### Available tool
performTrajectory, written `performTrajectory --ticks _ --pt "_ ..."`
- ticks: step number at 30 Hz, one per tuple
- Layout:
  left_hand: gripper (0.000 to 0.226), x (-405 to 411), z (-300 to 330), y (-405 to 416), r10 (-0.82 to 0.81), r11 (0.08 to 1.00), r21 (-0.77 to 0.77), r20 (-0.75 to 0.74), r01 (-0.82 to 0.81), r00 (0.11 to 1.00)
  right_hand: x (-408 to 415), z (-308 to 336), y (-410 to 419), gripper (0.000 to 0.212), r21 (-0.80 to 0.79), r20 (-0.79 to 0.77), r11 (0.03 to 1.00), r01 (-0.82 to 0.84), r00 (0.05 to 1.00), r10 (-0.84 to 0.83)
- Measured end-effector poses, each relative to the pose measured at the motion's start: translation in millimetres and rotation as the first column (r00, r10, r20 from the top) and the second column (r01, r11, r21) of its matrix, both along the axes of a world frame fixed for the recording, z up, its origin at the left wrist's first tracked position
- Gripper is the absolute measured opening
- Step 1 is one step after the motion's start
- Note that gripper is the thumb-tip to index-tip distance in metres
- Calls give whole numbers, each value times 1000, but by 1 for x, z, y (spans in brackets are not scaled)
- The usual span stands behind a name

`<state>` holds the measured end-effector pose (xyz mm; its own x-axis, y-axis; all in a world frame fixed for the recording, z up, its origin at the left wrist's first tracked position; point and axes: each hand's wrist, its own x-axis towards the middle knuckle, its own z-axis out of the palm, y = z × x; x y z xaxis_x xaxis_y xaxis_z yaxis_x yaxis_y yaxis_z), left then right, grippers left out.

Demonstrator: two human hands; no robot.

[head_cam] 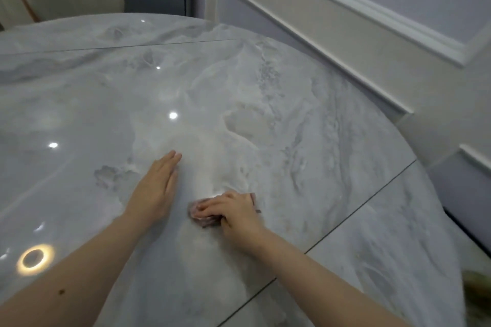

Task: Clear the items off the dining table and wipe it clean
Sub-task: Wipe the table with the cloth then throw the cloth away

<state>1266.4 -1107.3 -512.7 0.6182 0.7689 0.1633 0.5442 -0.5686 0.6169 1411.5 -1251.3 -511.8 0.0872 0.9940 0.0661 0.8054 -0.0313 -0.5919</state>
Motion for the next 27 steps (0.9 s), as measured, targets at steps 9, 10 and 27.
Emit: performTrajectory --ticks 9,10,27 --pt "60 -67 -9 -43 -35 988 145 -167 60 985 9 38 -21 58 156 -23 924 349 937 -349" --pt "61 -68 -11 -44 -24 988 144 -164 48 986 21 36 -13 60 88 35 888 451 890 -456" --pt "30 -75 -6 -52 -78 991 -102 36 82 996 -76 18 -72 56 94 -9 995 -24 1000 25"
